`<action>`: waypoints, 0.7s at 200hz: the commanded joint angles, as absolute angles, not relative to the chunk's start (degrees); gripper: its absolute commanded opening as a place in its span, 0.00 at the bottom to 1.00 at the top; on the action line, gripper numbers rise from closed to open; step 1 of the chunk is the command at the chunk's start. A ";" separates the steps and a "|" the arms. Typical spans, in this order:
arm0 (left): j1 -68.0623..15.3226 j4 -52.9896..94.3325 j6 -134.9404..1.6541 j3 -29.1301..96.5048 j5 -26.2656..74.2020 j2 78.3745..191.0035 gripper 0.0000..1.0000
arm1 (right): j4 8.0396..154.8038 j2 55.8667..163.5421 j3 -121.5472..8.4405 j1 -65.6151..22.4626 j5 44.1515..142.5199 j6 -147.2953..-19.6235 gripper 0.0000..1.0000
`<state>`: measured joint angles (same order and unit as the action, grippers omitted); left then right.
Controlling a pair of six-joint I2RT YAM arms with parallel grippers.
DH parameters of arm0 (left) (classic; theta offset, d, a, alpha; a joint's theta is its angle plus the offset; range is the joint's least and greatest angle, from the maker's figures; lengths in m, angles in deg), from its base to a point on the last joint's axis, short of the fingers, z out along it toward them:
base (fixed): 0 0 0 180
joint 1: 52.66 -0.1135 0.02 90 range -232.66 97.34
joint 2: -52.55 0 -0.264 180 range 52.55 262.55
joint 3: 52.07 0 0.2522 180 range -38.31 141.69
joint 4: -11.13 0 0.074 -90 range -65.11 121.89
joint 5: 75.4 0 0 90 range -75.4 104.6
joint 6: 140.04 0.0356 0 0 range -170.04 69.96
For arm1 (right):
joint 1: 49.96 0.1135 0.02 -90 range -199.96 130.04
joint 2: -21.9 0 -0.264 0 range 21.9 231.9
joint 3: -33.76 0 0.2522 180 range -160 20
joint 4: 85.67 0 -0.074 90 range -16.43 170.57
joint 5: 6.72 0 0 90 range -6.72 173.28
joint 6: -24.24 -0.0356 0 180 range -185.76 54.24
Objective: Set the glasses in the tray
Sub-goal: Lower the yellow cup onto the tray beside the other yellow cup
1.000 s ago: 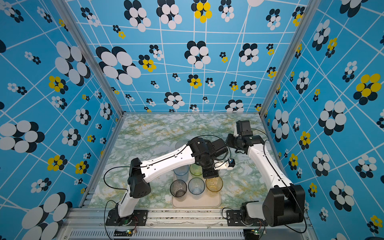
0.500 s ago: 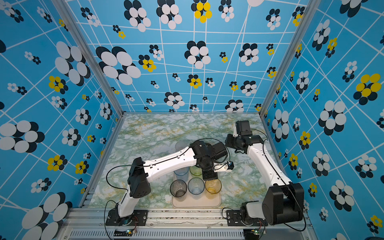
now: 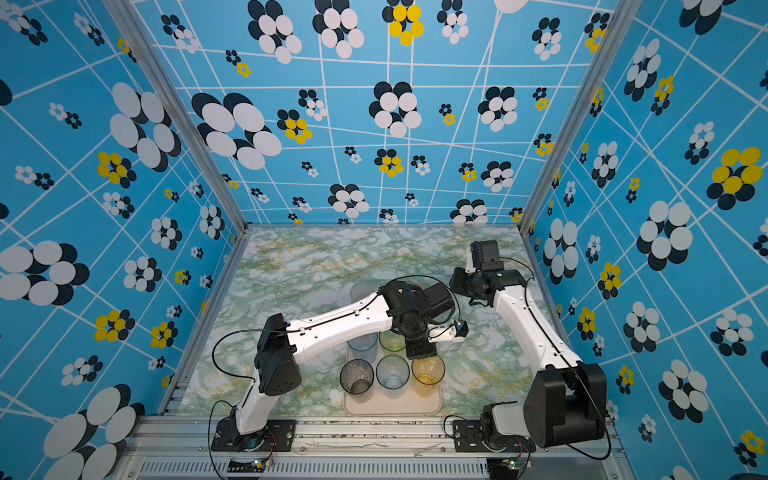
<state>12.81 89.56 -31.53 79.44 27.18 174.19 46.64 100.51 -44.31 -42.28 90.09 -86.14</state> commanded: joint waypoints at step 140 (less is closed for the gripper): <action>12.38 90.28 -32.10 78.75 26.90 171.86 0.10 | 47.03 101.18 -44.06 -42.75 91.54 -86.15 0.39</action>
<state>12.81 89.56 -31.56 79.38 27.00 174.15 46.77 100.73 -44.31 -42.30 90.92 -86.14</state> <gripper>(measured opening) 0.099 0.392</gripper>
